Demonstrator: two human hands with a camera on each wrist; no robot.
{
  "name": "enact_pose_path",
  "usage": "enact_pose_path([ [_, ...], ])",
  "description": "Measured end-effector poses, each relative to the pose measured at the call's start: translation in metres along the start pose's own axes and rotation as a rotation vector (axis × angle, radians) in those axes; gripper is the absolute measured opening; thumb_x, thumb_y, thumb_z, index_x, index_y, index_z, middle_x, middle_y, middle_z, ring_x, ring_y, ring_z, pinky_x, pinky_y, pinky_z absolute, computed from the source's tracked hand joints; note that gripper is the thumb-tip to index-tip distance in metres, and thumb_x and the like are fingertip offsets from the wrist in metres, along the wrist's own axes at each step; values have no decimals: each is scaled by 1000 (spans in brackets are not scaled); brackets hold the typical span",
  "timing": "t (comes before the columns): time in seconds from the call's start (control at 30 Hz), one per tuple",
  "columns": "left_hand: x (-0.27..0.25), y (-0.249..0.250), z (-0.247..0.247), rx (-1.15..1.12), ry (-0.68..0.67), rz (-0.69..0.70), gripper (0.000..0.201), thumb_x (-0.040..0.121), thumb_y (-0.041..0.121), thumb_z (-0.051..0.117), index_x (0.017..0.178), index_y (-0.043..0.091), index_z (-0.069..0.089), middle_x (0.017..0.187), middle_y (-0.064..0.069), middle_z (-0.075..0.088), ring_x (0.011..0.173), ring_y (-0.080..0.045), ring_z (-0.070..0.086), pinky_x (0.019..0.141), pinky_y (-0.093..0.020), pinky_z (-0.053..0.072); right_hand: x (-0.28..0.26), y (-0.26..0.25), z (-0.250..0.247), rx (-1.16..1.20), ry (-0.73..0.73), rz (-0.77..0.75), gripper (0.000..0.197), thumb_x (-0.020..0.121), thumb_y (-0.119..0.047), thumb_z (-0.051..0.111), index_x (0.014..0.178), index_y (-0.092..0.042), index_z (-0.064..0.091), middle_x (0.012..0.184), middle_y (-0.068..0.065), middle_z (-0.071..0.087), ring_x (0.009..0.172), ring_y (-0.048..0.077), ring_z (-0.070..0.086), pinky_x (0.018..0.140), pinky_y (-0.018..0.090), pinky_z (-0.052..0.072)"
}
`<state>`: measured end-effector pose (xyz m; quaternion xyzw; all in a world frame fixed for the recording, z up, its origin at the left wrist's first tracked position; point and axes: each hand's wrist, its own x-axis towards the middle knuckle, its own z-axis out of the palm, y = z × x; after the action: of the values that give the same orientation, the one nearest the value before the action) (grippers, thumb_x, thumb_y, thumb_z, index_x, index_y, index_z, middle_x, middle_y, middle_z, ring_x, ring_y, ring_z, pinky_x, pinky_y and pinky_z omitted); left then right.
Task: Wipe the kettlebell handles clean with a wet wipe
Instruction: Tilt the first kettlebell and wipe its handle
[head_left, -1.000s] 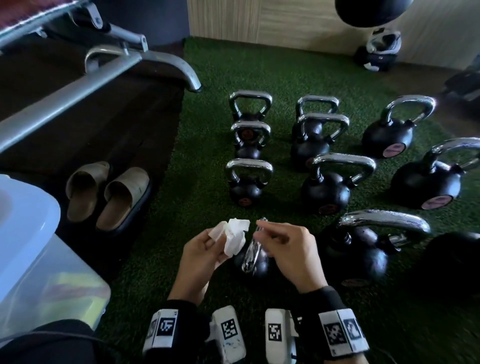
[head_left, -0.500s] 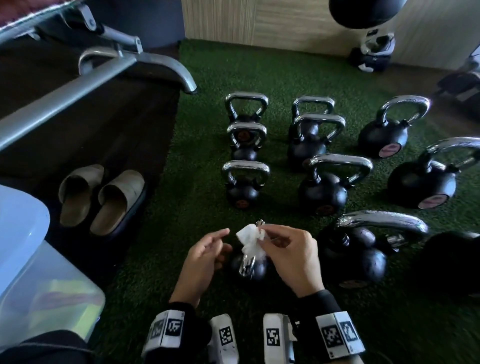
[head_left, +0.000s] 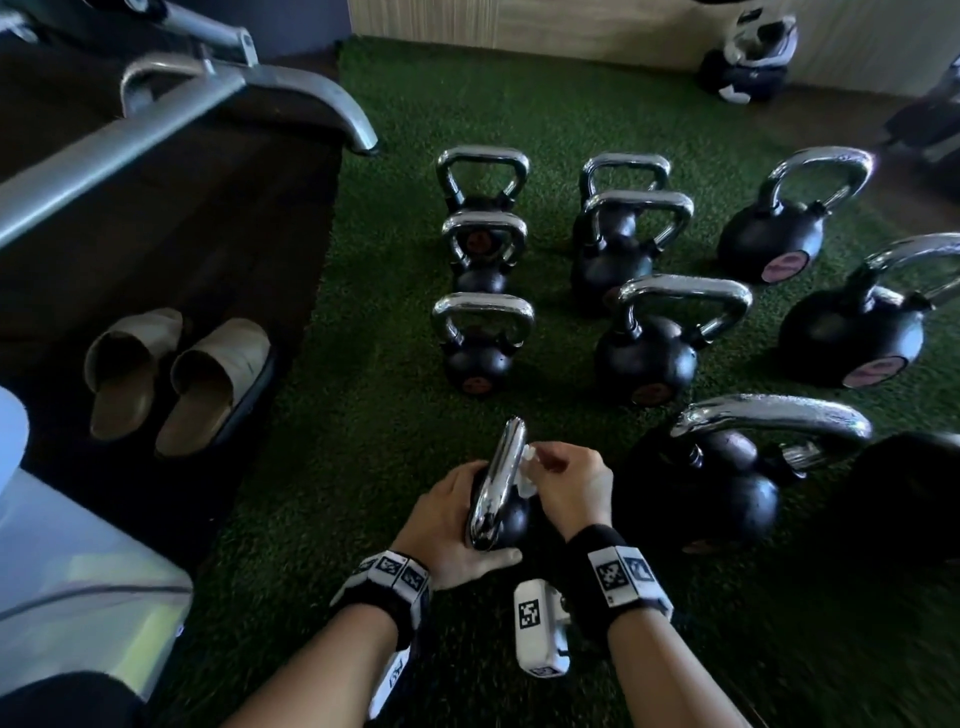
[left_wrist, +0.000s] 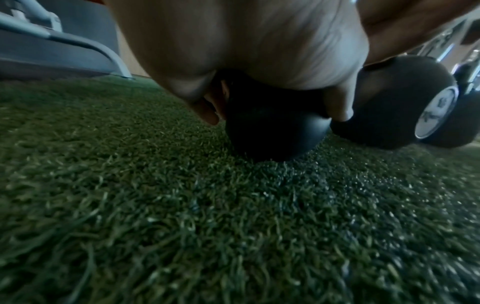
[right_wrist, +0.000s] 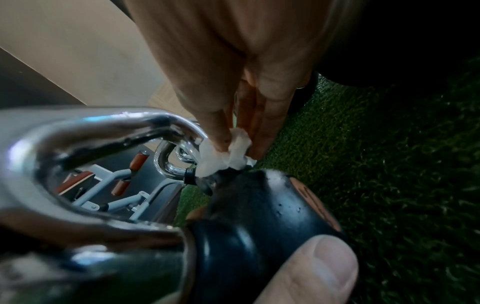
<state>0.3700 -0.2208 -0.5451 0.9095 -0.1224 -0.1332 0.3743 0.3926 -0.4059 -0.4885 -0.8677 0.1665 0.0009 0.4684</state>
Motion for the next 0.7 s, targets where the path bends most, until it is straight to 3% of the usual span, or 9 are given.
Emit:
enact_pose_path([
  [0.13, 0, 5, -4, -7, 37, 37, 116, 61, 63, 87, 155, 25, 31, 153, 8, 40, 140, -10, 43, 119, -30, 35, 0, -4, 5, 67, 32, -29, 10, 90, -20, 78, 99, -21, 82, 78, -17, 70, 78, -5, 66, 61, -2, 43],
  [0.27, -1, 9, -6, 13, 43, 30, 115, 61, 61, 88, 154, 25, 32, 153, 7, 42, 139, -12, 44, 117, -31, 36, 0, -8, 5, 150, 112, -57, 8, 90, -27, 78, 97, -27, 82, 75, -20, 71, 74, -13, 64, 65, 1, 46],
  [0.4, 0, 14, -9, 52, 53, 59, 110, 63, 59, 88, 153, 24, 35, 152, 5, 42, 139, -14, 44, 118, -30, 35, 2, -5, 4, 189, 44, -2, 13, 90, -29, 77, 102, -28, 82, 86, -14, 78, 85, -1, 72, 81, 22, 60],
  [0.53, 1, 12, -6, 35, 40, 0, 116, 56, 67, 84, 152, 29, 34, 151, 9, 42, 137, -14, 47, 115, -35, 41, 4, -14, -1, 269, 111, -122, 14, 89, -17, 78, 97, -28, 83, 86, -16, 78, 82, -3, 73, 72, 11, 55],
  [0.7, 2, 12, -5, 8, 50, -36, 115, 55, 68, 83, 151, 29, 34, 150, 11, 43, 135, -12, 49, 114, -35, 42, 0, -15, -5, 174, 78, -321, 15, 89, -13, 77, 101, -22, 83, 97, -13, 77, 88, -1, 72, 80, 15, 55],
])
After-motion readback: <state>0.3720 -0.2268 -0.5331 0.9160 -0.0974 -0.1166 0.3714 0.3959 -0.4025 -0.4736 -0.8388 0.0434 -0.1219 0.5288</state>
